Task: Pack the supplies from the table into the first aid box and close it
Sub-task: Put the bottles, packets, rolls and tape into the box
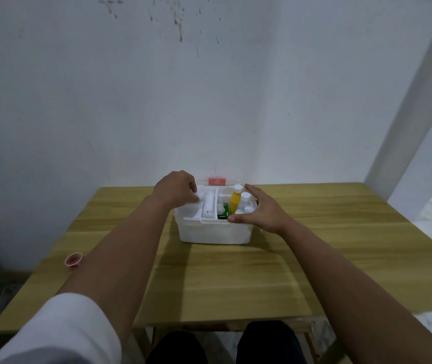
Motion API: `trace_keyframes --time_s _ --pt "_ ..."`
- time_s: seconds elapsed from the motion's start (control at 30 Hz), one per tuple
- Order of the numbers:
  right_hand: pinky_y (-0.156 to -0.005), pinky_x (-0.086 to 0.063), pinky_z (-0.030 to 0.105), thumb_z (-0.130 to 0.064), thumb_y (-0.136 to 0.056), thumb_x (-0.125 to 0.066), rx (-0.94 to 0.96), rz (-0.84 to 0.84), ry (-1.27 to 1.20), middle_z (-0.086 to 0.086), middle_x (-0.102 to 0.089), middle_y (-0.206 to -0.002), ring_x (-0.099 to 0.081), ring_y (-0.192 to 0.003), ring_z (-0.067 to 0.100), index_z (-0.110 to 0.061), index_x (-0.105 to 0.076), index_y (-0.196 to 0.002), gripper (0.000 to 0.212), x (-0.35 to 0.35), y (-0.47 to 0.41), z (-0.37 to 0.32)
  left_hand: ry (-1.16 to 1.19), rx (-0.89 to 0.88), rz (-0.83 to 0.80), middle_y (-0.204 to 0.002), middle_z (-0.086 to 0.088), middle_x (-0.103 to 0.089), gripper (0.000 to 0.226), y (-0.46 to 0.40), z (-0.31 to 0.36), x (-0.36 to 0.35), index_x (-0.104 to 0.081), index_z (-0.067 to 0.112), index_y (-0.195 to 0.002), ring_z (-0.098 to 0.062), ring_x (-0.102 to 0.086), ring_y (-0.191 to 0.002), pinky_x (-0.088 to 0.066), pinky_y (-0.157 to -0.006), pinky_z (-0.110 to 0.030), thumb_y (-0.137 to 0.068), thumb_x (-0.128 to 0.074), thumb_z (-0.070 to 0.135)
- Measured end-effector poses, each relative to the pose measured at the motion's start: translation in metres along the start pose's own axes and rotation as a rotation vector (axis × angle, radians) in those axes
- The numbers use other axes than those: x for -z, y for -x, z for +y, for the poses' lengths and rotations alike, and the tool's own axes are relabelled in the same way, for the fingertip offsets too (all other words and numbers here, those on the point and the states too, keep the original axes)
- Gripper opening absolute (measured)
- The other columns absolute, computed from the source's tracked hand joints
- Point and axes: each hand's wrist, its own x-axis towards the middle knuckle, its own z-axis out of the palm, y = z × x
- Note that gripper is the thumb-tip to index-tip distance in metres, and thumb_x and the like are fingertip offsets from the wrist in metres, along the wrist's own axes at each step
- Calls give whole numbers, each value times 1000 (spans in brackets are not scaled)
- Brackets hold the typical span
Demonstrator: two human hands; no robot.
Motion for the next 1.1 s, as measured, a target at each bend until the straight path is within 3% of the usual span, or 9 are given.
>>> trace_keyframes --time_s 0.3,0.5,0.63,0.77,0.83,1.0,1.1 --pt "-116 -42 47 -81 -40 -86 12 -6 38 -2 -42 -161 -46 -142 22 -29 -32 -160 142 -1 -1 0 53 80 177 -93 10 -67 13 42 -42 28 -73 24 -97 -13 -63 -86 -51 -71 -30 -88 -70 33" --pt "-115 -41 45 -86 -34 -83 23 -13 53 2 -40 -163 -44 -144 27 -25 -33 -161 149 0 0 -2 146 289 191 -103 5 -70 24 117 -111 39 -74 23 -107 -14 -66 -96 -56 -87 -38 -85 -76 32" --pt "-116 -42 49 -90 -31 -81 19 -20 63 3 -41 -162 -46 -143 28 -26 -33 -161 152 2 0 -1 141 425 201 -112 1 -71 43 163 -147 44 -73 19 -117 -16 -65 -98 -55 -88 -37 -80 -81 39" --pt "-116 -42 48 -90 -28 -81 24 -18 59 4 -42 -162 -47 -142 28 -25 -34 -160 154 2 1 -3 141 518 107 -121 -5 -71 54 200 -172 43 -71 14 -124 -15 -70 -92 -56 -89 -36 -77 -83 38" --pt "-116 -41 47 -89 -28 -81 25 -11 58 5 -42 -162 -46 -142 28 -24 -35 -160 154 2 1 -3 126 530 70 -118 -6 -72 51 211 -176 39 -72 13 -122 -18 -68 -99 -55 -90 -35 -78 -81 38" --pt "-116 -41 46 -81 -36 -86 10 -13 46 3 -42 -162 -46 -143 27 -25 -35 -160 145 3 1 -3 68 522 102 -96 -7 -74 27 219 -175 28 -77 11 -97 -25 -68 -92 -56 -82 -38 -82 -76 33" --pt "-117 -40 46 -73 -43 -88 0 -6 42 3 -40 -163 -44 -145 28 -26 -34 -160 138 3 1 -2 42 497 113 -99 -4 -74 27 216 -179 26 -78 16 -102 -21 -66 -92 -56 -83 -38 -88 -74 38"
